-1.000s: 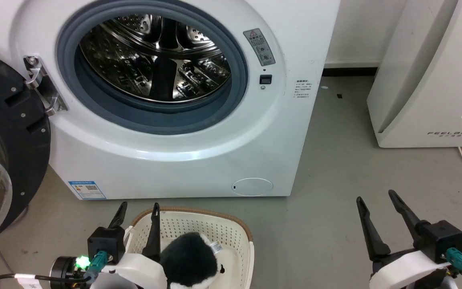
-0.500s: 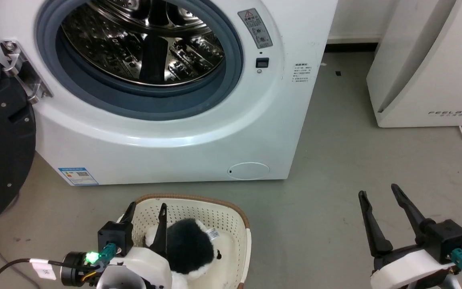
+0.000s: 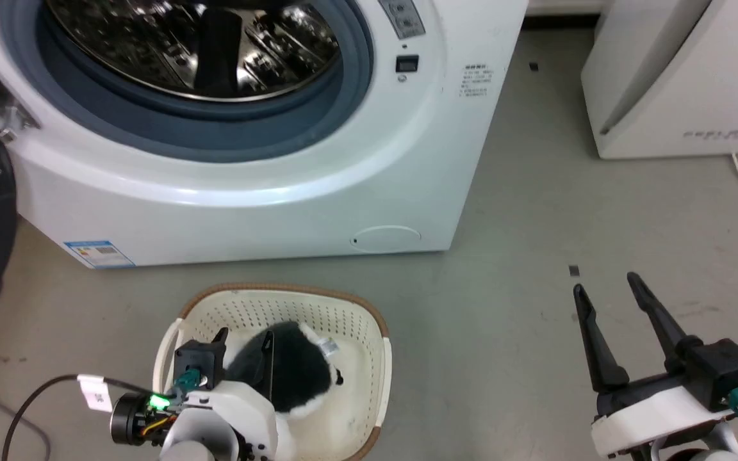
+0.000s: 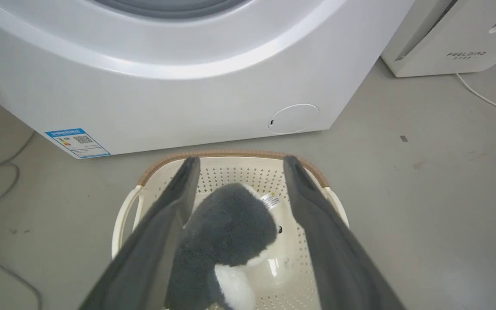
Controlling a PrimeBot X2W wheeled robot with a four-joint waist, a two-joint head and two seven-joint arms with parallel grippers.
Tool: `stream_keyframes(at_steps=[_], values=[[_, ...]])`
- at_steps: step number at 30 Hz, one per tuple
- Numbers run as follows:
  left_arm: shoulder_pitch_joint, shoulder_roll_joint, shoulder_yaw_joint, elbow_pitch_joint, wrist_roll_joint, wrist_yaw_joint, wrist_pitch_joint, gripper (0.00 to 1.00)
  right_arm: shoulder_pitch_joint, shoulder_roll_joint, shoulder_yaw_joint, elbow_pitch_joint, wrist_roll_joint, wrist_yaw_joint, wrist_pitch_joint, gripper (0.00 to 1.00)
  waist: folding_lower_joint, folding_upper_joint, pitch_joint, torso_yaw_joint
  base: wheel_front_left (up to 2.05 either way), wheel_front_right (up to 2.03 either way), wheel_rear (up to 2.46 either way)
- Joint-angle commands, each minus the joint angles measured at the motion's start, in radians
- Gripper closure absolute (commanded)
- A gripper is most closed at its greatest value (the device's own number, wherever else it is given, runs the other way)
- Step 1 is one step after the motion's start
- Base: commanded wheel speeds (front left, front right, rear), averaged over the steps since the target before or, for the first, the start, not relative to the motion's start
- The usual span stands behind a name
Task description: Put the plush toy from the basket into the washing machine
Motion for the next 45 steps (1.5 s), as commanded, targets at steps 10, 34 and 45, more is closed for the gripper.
stream_keyframes(at_steps=[10,34,45], values=[[-0.119,0.033,-0.031,0.166,-0.014,-0.010,0.010,0.00,-0.041,0.000,0.008,-0.023,0.030,0.000,-0.029,0.00,-0.0001,0.0000,0.103,-0.032,0.00,0.00,0.00],[-0.400,0.160,-0.130,0.458,-0.019,-0.037,0.085,0.00,-0.104,0.000,0.032,-0.056,0.105,-0.001,-0.079,0.00,-0.0001,0.0000,0.375,-0.123,0.00,0.00,0.00],[-0.520,0.220,-0.191,0.575,-0.018,-0.057,0.130,0.00,-0.133,0.000,0.046,-0.069,0.146,-0.001,-0.102,0.00,-0.0001,0.0000,0.496,-0.162,0.00,0.00,0.00]])
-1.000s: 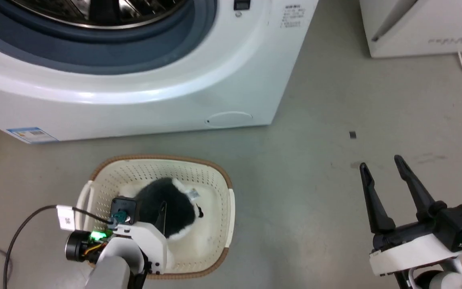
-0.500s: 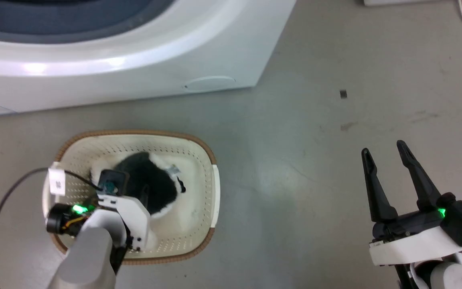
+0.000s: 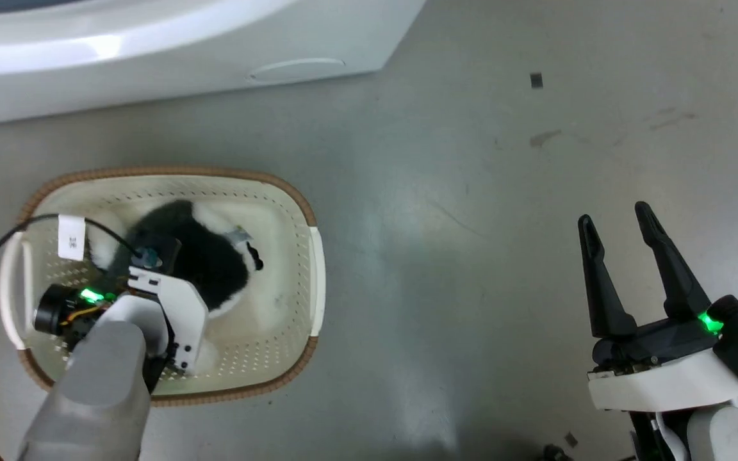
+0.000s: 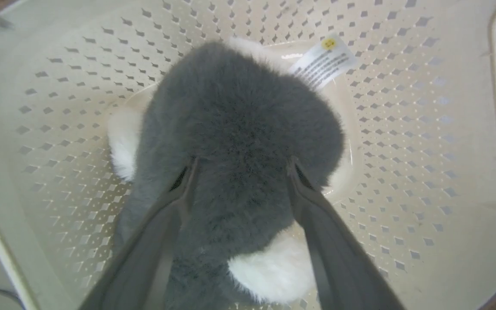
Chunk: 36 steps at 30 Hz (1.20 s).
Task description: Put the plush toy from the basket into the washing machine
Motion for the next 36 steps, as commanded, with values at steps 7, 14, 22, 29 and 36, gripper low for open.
stream_keyframes(at_steps=[7,14,22,29,36], values=[[-0.102,0.037,-0.053,0.090,0.010,0.004,0.015,0.00,-0.040,0.000,0.021,-0.022,0.025,-0.001,-0.024,0.00,-0.0002,0.0000,0.090,-0.028,0.00,0.00,0.00],[-0.168,0.061,-0.088,0.163,0.003,-0.003,0.024,0.00,-0.057,0.000,0.031,-0.033,0.044,-0.001,-0.038,0.00,-0.0002,0.0000,0.158,-0.048,0.00,0.00,0.00],[-0.214,0.081,-0.118,0.236,-0.015,-0.014,0.031,0.00,-0.071,0.000,0.039,-0.041,0.062,-0.001,-0.053,0.00,-0.0002,0.0000,0.214,-0.069,0.00,0.00,0.00],[-0.214,0.071,-0.127,0.274,-0.053,-0.032,0.002,1.00,-0.076,0.000,0.035,-0.030,0.063,-0.001,-0.060,0.00,-0.0002,0.0000,0.206,-0.069,0.00,0.00,0.00],[-0.164,0.030,-0.118,0.274,-0.084,-0.023,-0.059,1.00,-0.063,0.000,0.020,-0.016,0.044,-0.001,-0.060,0.00,-0.0002,0.0000,0.114,-0.048,0.00,0.00,0.00]])
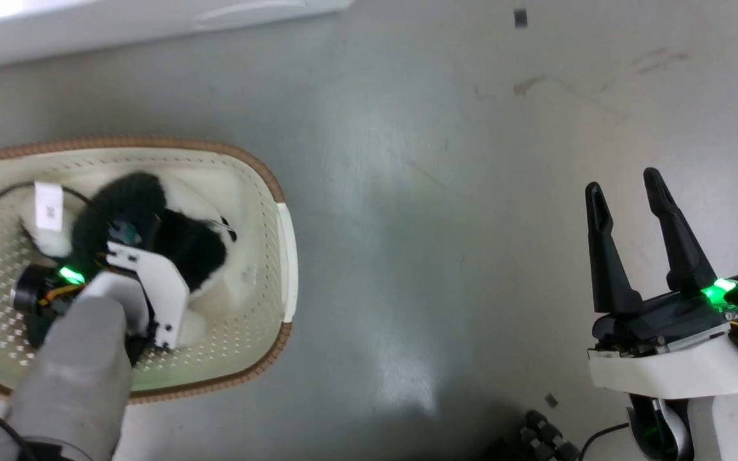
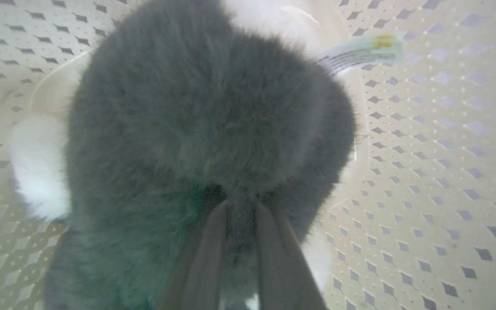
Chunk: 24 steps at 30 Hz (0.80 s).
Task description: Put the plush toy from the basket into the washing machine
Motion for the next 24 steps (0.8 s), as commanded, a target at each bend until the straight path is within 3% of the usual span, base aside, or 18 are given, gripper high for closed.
stream_keyframes(at_steps=[1,15,24], values=[[0.029,-0.004,0.005,0.011,-0.009,0.007,-0.017,1.00,-0.001,0.000,-0.006,0.006,-0.015,-0.001,-0.005,0.00,-0.0001,0.0000,-0.052,0.017,0.00,0.00,0.00],[0.155,-0.101,0.027,-0.002,-0.082,-0.003,-0.215,1.00,0.062,0.000,-0.038,0.041,-0.081,-0.001,-0.005,0.00,-0.0001,0.0000,-0.310,0.097,0.00,0.00,0.00],[0.261,-0.134,0.048,-0.127,-0.117,-0.009,-0.245,1.00,0.108,0.000,-0.055,0.052,-0.106,-0.001,-0.005,0.00,-0.0001,0.0000,-0.437,0.151,0.00,0.00,0.00]])
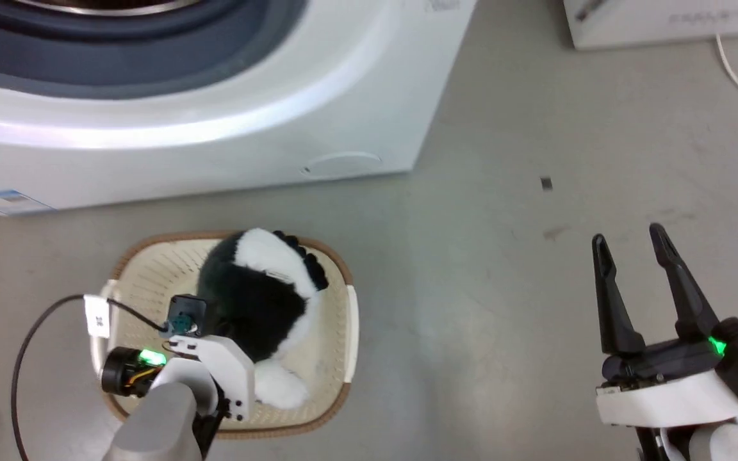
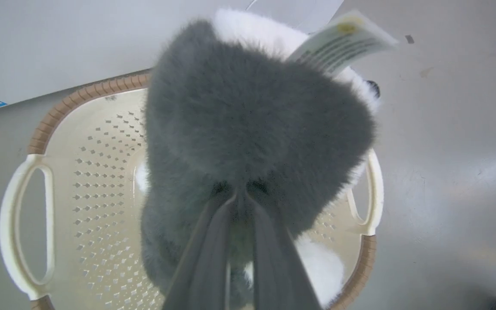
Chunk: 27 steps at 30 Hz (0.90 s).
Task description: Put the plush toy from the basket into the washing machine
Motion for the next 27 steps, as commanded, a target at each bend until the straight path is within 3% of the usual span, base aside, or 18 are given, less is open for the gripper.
stream_keyframes(at_steps=[1,18,27], values=[[0.034,-0.002,0.011,-0.052,-0.005,-0.005,-0.012,1.00,0.020,0.000,-0.002,0.004,-0.010,-0.001,-0.005,0.00,0.0001,0.0000,-0.058,0.037,0.00,0.00,0.00],[0.316,-0.036,0.181,-0.611,0.021,0.015,-0.012,1.00,0.097,0.000,-0.012,0.012,-0.027,-0.001,-0.005,0.00,0.0001,0.0000,-0.229,0.082,0.00,0.00,0.00],[0.348,-0.049,0.305,-0.931,0.064,0.003,-0.012,1.00,0.102,0.000,-0.005,-0.003,-0.014,-0.001,-0.005,0.00,0.0001,0.0000,-0.222,0.053,0.00,0.00,0.00]])
